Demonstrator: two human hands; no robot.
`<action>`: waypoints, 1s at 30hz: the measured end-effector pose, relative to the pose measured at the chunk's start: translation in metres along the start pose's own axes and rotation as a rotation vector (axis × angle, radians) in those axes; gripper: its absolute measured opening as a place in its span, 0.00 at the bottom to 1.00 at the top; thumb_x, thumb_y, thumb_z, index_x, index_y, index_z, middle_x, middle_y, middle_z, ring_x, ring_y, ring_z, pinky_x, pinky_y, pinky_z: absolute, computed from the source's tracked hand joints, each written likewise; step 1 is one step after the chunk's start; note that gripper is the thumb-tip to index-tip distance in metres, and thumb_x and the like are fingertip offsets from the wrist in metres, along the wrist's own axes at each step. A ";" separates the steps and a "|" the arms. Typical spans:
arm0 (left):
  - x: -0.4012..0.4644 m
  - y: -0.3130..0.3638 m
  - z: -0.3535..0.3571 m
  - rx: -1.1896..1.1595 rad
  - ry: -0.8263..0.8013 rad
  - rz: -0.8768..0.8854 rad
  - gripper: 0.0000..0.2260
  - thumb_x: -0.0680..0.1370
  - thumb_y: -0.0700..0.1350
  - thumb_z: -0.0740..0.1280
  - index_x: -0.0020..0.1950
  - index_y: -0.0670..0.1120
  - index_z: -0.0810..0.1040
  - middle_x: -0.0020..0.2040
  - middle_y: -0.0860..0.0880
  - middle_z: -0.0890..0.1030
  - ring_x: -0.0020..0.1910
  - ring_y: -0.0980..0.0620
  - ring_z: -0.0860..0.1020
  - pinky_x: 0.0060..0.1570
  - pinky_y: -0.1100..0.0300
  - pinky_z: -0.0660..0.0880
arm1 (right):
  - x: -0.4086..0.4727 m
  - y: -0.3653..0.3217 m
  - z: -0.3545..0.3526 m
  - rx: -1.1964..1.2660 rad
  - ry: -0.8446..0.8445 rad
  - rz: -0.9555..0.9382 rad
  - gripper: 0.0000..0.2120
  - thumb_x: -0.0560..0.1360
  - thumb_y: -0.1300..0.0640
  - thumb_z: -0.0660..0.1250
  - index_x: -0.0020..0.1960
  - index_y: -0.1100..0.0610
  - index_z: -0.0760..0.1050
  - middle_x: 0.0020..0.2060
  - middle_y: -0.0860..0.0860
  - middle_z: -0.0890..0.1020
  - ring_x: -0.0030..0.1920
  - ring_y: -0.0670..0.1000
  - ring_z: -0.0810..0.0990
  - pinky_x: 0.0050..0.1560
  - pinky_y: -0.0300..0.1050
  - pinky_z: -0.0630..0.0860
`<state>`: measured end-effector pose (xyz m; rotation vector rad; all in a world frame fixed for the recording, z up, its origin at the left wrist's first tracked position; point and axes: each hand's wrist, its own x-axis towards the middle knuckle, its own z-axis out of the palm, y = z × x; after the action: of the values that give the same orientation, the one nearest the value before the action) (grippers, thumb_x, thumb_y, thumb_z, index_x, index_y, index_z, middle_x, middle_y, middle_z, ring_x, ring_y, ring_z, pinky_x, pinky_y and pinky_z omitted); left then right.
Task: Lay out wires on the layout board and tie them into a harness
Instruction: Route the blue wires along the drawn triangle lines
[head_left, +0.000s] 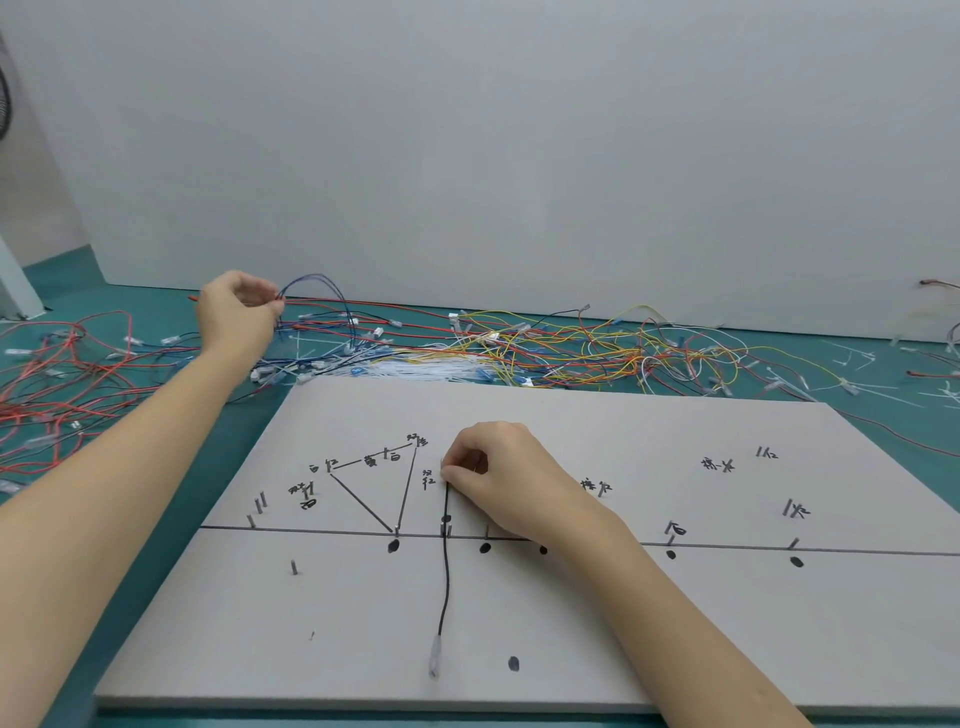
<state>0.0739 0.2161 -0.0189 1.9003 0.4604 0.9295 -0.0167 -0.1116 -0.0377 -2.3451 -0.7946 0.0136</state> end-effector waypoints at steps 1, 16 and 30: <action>0.000 0.005 0.002 -0.050 0.015 0.003 0.09 0.74 0.35 0.70 0.51 0.46 0.78 0.45 0.45 0.81 0.40 0.51 0.79 0.45 0.57 0.79 | 0.000 0.000 0.000 0.001 0.000 0.001 0.05 0.75 0.58 0.66 0.45 0.54 0.82 0.41 0.46 0.82 0.42 0.45 0.77 0.45 0.38 0.73; -0.035 0.077 0.014 -0.245 0.046 0.302 0.08 0.76 0.39 0.69 0.53 0.44 0.83 0.44 0.46 0.82 0.40 0.51 0.80 0.47 0.58 0.79 | -0.002 -0.003 -0.001 0.070 0.022 0.043 0.06 0.77 0.52 0.64 0.48 0.52 0.79 0.39 0.45 0.80 0.39 0.42 0.75 0.45 0.42 0.74; -0.124 0.110 0.019 -0.437 -0.245 0.261 0.12 0.75 0.33 0.69 0.53 0.49 0.82 0.44 0.48 0.82 0.38 0.59 0.79 0.45 0.63 0.78 | -0.003 -0.016 -0.024 0.841 0.287 0.248 0.24 0.79 0.53 0.66 0.73 0.56 0.67 0.59 0.49 0.78 0.49 0.44 0.80 0.50 0.48 0.81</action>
<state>0.0014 0.0709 0.0208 1.6594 -0.1349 0.8642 -0.0223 -0.1178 -0.0100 -1.5746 -0.2614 0.0957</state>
